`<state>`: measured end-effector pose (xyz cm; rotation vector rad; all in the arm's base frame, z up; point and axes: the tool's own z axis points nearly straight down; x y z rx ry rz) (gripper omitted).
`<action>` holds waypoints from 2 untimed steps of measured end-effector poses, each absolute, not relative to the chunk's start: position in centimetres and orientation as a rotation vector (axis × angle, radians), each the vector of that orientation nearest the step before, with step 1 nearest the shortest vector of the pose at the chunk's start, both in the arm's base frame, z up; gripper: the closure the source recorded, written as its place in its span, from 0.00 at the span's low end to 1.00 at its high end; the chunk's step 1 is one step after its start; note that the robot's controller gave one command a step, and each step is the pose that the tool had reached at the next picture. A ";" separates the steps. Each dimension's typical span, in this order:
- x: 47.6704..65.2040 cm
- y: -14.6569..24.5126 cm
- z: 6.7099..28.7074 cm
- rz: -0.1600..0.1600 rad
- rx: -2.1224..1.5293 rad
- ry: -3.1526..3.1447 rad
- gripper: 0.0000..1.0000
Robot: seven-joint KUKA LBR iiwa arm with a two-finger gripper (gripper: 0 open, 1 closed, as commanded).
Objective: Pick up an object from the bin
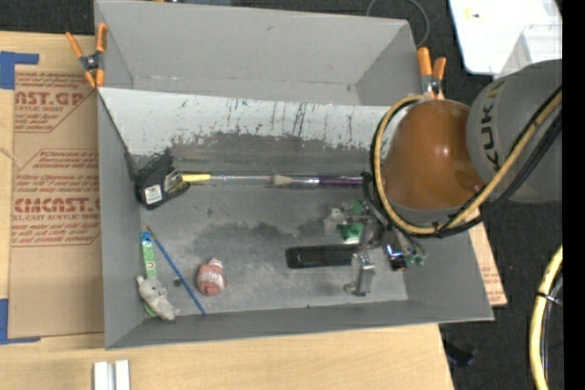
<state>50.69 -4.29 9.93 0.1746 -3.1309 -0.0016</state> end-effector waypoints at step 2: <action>51.5 -2.8 7.1 -0.004 -0.123 -3.139 1.00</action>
Offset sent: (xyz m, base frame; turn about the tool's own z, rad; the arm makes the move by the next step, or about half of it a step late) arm 0.0065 0.0137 -0.0293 0.1909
